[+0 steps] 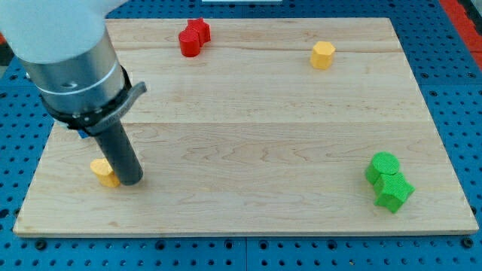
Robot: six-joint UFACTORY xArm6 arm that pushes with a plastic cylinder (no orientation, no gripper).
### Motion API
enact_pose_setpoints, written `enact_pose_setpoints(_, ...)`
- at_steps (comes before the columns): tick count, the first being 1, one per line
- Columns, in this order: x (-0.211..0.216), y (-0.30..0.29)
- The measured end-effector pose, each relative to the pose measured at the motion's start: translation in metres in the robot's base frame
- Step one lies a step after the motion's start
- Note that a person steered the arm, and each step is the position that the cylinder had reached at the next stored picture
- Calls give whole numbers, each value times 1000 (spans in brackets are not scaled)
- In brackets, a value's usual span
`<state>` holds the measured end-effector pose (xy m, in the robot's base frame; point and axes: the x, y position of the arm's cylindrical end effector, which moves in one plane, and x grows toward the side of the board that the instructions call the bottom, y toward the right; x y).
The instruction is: Move the yellow heart towards bottom left side of board
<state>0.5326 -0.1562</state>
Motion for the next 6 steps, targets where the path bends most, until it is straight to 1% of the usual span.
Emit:
enact_pose_setpoints(1, -10, -20)
enact_pose_setpoints(2, -19, -56)
enact_pose_setpoints(3, -29, -53)
enact_pose_setpoints(4, -29, -97)
enact_pose_setpoints(5, -28, -117)
enact_pose_setpoints(6, -15, -116)
